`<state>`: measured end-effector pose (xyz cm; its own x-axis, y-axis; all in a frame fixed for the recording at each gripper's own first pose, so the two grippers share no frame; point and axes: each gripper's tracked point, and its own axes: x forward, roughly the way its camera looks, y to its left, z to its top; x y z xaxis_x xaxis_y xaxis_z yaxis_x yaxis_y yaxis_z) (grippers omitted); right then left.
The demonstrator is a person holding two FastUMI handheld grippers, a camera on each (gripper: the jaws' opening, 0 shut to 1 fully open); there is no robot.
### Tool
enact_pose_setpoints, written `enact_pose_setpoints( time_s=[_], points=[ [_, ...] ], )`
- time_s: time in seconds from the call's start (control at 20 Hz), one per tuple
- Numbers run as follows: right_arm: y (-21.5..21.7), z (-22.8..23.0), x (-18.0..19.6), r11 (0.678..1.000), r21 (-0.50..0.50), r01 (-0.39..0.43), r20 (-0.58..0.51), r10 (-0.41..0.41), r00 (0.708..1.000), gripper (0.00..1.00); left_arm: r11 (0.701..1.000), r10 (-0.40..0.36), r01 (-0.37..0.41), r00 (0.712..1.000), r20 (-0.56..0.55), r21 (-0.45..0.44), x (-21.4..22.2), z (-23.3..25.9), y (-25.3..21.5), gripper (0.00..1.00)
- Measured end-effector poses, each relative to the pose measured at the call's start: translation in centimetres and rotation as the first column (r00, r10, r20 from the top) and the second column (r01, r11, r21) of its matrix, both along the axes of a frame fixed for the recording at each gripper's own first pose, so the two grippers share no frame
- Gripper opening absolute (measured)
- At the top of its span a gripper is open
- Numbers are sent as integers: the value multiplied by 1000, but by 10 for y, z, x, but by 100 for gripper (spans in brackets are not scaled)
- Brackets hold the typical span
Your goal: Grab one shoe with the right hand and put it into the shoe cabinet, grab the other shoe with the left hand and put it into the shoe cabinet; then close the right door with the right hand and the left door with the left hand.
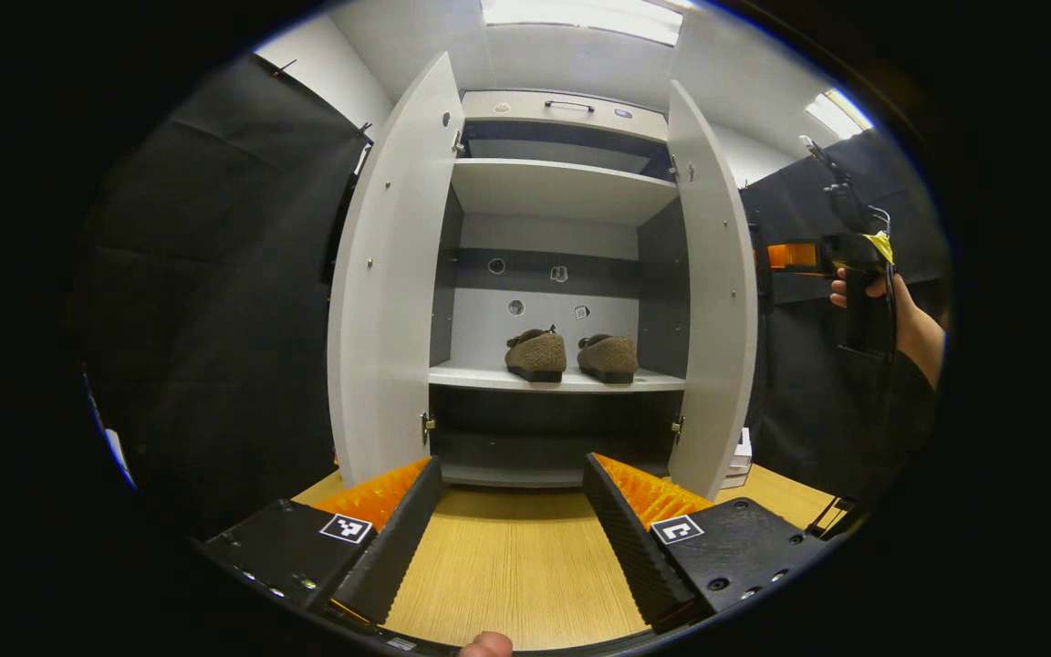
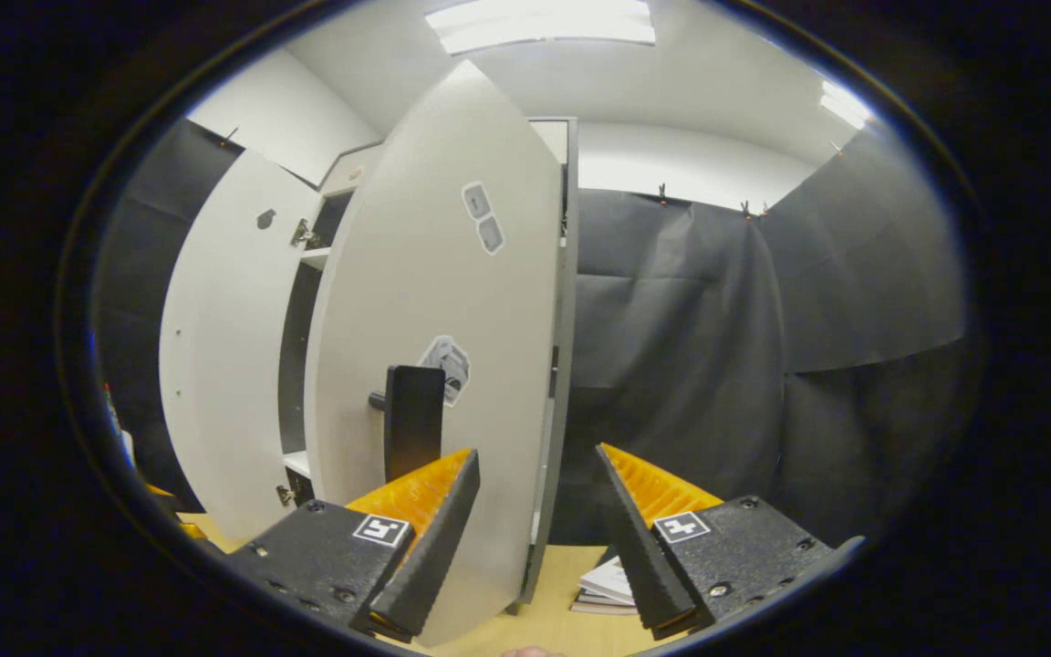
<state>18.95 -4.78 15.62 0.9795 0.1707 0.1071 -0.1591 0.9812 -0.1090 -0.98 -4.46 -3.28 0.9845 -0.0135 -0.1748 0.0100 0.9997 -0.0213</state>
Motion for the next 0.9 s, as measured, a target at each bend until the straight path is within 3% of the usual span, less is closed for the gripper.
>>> enact_pose_setpoints(
  time_s=[0.05, 0.15, 0.35, 0.65, 0.9],
  points=[
    [11, -2, 2, 1000, 8, -27, -7, 27, 1000, 87, 1000, 5, -5, 1000, -1, 2, -1, -1, 3, 95],
    [34, -4, 10, 996, 34, -84, -17, 84, 996, 83, 1000, 19, -19, 1000, -4, 6, -4, -2, 8, 95],
    [79, -12, 37, 991, 45, -125, -31, 126, 992, 85, 998, 53, -53, 999, -9, 16, -8, -4, 23, 95],
    [97, -12, 54, 994, 22, -103, -21, 103, 994, 85, 997, 81, -81, 996, -23, 1, -12, -6, 36, 95],
    [80, -6, 22, 999, 11, -45, 8, 45, 999, 89, 998, 70, -70, 997, -13, -9, -10, -2, 36, 95]
  ],
)
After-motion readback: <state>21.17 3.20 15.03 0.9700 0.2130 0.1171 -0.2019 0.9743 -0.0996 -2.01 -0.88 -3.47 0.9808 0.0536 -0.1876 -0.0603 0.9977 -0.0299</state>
